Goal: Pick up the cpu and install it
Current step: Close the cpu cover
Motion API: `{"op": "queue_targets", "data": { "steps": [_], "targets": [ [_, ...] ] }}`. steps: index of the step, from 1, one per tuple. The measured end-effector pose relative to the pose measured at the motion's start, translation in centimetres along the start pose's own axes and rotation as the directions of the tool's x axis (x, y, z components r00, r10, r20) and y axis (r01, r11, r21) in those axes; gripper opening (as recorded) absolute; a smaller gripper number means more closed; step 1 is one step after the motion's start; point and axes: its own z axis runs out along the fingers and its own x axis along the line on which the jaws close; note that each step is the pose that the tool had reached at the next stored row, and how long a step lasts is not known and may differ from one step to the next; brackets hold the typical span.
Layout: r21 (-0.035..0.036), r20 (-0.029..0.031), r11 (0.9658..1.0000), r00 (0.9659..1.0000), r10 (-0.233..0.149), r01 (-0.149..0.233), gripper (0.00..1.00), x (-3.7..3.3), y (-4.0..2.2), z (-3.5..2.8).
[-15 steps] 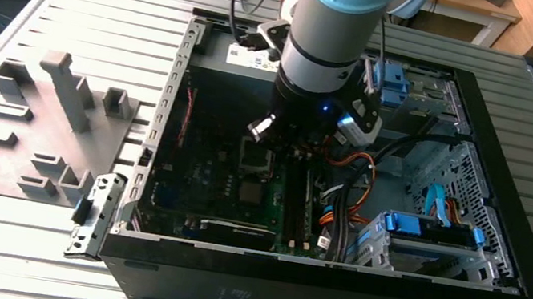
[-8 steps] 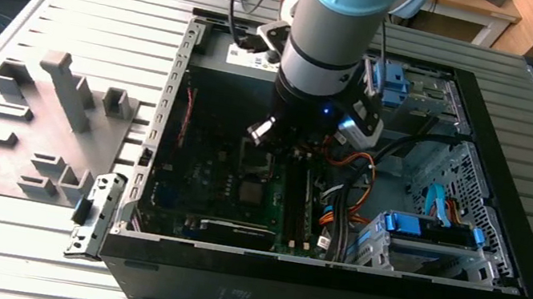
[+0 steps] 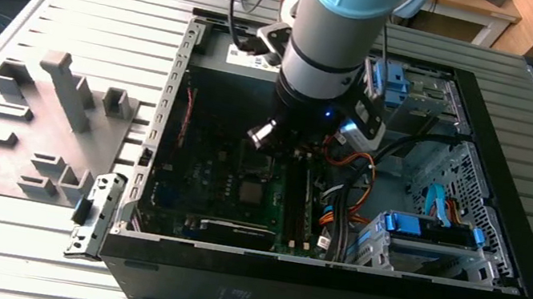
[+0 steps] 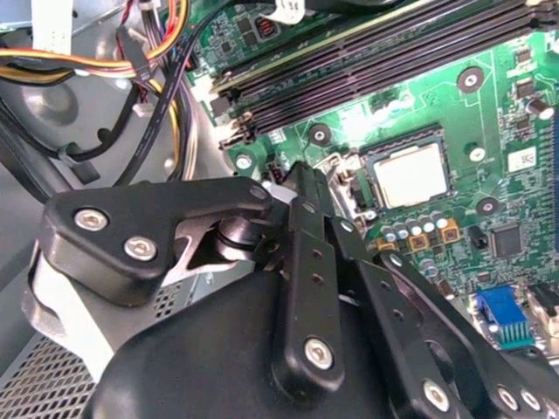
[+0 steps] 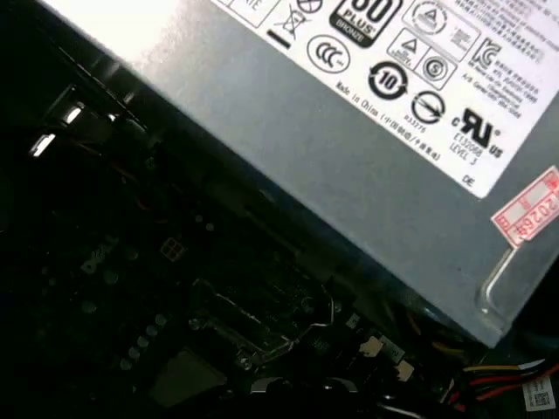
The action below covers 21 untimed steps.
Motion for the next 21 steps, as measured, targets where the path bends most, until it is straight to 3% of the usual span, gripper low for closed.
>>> {"op": "queue_targets", "data": {
  "steps": [21],
  "targets": [
    [-0.0002,-0.0004,1.0,1.0,-0.006,0.006,0.11,0.75,-1.4,-0.23]
  ]
}}
